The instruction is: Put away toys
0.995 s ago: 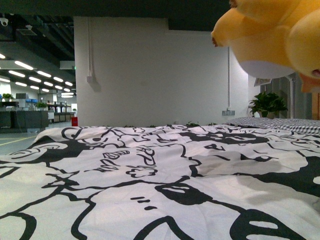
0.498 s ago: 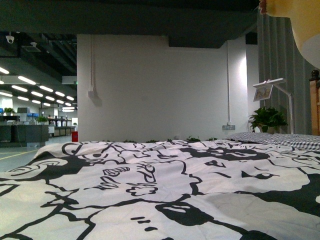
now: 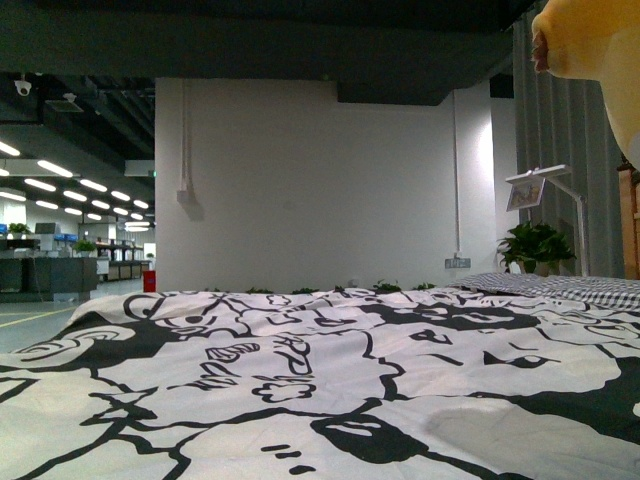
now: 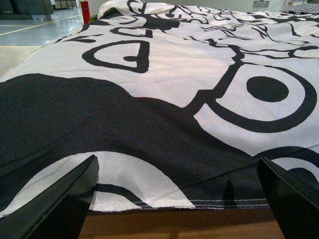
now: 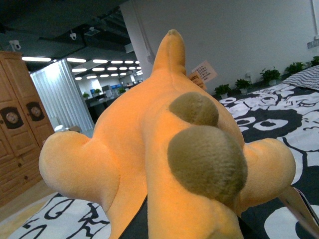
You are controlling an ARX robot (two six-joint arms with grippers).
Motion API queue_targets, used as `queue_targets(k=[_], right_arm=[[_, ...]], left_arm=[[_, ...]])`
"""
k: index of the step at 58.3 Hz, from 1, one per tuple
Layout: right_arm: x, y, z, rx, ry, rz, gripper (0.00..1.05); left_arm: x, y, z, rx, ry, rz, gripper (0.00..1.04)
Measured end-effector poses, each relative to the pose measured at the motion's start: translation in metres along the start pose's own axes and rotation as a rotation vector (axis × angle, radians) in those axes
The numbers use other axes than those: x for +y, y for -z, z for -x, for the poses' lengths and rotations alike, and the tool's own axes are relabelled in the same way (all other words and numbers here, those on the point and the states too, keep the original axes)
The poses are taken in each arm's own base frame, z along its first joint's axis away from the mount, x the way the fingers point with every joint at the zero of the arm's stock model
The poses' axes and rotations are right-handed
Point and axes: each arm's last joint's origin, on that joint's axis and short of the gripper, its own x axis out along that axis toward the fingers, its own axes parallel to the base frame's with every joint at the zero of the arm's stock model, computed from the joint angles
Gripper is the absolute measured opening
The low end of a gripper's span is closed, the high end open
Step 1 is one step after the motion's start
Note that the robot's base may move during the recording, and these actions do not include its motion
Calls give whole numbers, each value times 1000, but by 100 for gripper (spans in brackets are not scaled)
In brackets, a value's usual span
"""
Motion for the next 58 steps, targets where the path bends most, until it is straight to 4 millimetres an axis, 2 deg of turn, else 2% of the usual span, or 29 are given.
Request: queue_targets(k=[4,8,10,16,25,31,40,58], right_arm=[[-1,1,-1,11,39,14,7],[1,4,1,90,195,55,7],[-1,14,6,167,272,111,7],[-10,48,18,289,327,236,7],[-15,92,29,332,334,328,7],[-15,111,37,324,290,340,7],[-22,131,45,327,294,351,7],[-29,153,54,313,291,356,7]], left_arm=[[0,0,0,0,0,0,98],[0,0,0,0,0,0,98],[0,0,0,0,0,0,98],[0,0,0,0,0,0,98],[0,0,0,0,0,0,98],[0,0,0,0,0,0,98],[0,0,0,0,0,0,98],[0,0,0,0,0,0,98]])
